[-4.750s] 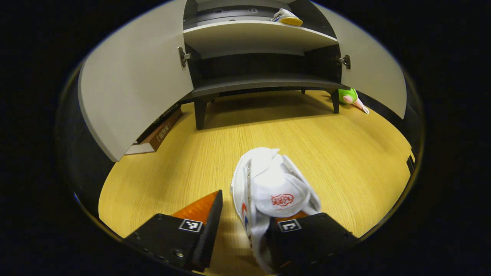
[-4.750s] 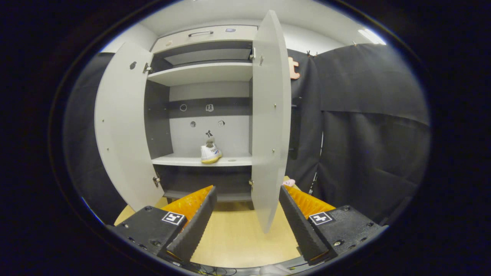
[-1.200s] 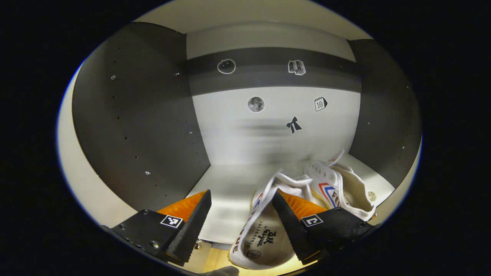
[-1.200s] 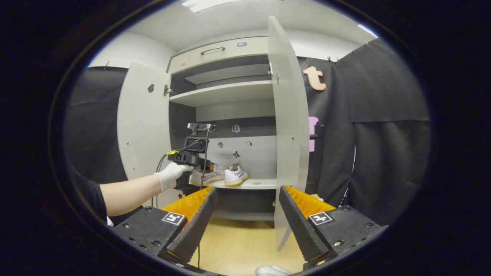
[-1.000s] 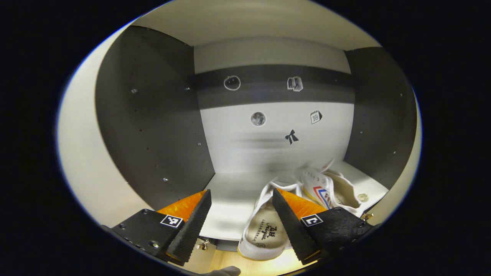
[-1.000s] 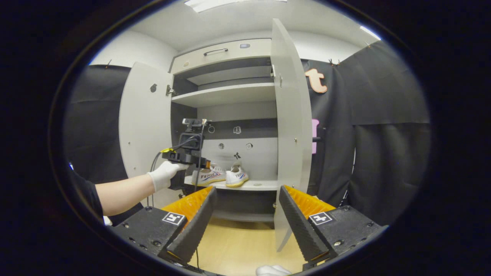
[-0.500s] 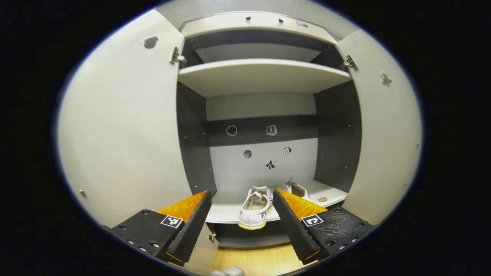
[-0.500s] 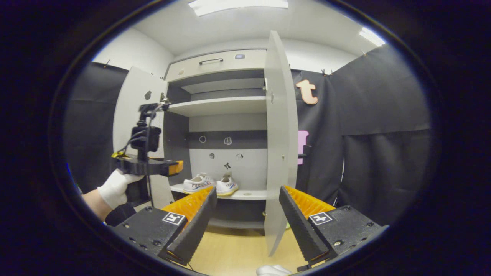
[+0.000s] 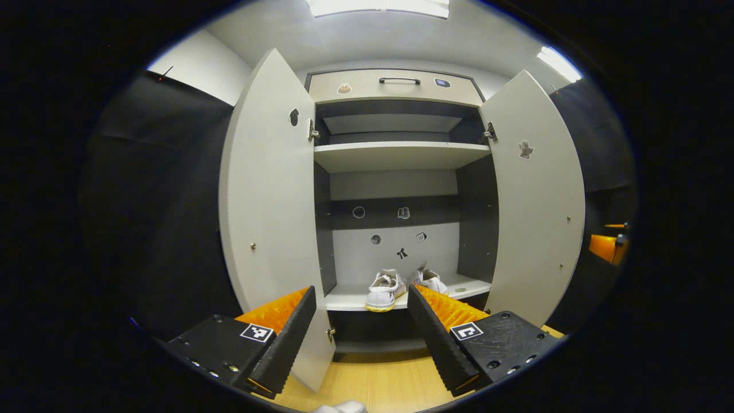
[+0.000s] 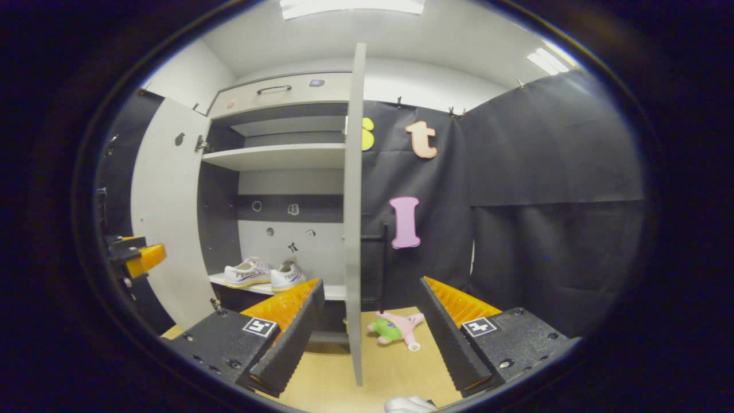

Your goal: Grab one shoe with the right hand and put it into the shoe cabinet, grab the other shoe with the left hand and put it into the shoe cabinet; then close the right door with the right hand and the left door with the left hand.

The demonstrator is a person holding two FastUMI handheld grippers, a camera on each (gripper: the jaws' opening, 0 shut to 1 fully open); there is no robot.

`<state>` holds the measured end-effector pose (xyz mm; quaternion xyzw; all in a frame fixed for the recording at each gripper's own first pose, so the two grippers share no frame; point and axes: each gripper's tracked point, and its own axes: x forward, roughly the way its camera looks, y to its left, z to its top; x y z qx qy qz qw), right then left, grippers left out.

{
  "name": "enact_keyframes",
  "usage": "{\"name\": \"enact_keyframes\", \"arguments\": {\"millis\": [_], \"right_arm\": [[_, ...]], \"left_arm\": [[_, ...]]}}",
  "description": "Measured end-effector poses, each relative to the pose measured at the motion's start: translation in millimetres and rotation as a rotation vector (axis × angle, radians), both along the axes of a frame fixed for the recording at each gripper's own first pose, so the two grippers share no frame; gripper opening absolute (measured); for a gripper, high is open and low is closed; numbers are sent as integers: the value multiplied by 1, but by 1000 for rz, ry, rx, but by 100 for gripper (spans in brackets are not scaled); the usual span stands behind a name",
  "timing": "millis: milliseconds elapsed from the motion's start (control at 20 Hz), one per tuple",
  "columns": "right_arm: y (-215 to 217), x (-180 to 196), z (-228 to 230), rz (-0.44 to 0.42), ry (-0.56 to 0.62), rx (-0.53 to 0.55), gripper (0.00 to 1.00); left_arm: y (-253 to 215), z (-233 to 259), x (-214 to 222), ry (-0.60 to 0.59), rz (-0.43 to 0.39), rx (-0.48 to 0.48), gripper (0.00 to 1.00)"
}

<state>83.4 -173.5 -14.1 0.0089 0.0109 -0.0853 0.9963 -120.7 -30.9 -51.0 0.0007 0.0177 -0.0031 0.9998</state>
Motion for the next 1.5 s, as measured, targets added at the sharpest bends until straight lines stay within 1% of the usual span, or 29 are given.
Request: {"name": "enact_keyframes", "arguments": {"millis": [50,150,200,250,400,600,650,700,750,800,850,900,950,1000,1050,1100,1150,1250,1300,1350,1400,1450,1500], "right_arm": [[-13,2,3,-24,-3,-2,100],[-40,10,7,-77,-10,-15,100],[-50,17,7,-93,-10,-22,100],[-57,23,8,-100,-6,-21,100],[-66,47,6,-86,7,21,100],[-61,62,0,-52,38,29,100],[-61,63,0,-53,35,23,96],[-53,67,2,-36,34,11,100],[-49,65,2,-33,37,1,98],[-46,68,2,-39,35,-15,89],[-45,68,2,-43,40,-30,86],[-44,67,4,-47,38,-30,94],[-42,66,4,-46,44,-22,94],[-42,66,3,-41,44,-10,94],[-40,64,2,-34,46,-2,94],[-34,64,2,-21,46,-1,94],[-25,63,1,-6,46,-3,94],[-2,65,2,35,49,-7,94],[10,68,3,57,51,-6,94],[23,69,3,76,50,0,87],[36,71,3,94,51,6,94],[48,74,3,112,48,8,87],[61,79,2,136,48,11,87]], "left_arm": [[2,-2,-6,8,6,3,96],[6,-9,-18,31,16,-24,96],[7,-11,-22,37,22,-42,100],[7,-11,-25,39,24,-48,96],[10,-12,-32,40,41,-22,96],[12,-12,-32,44,53,-31,96],[12,-12,-32,43,54,-33,96],[11,-11,-31,43,53,-34,96],[11,-11,-31,43,54,-33,96],[10,-11,-30,46,51,-31,96],[10,-12,-29,46,48,-29,96],[9,-11,-28,45,49,-29,96],[9,-10,-27,44,46,-31,100],[8,-10,-25,44,42,-33,96],[8,-9,-25,42,39,-33,96],[9,-9,-24,41,37,-32,100],[11,-9,-25,40,39,-31,96],[16,-9,-26,39,47,-33,96],[19,-9,-26,42,51,-31,100],[23,-11,-28,44,57,-29,96],[27,-11,-29,45,65,-27,96],[32,-11,-29,48,71,-25,96],[38,-10,-30,46,81,-24,100]]}}
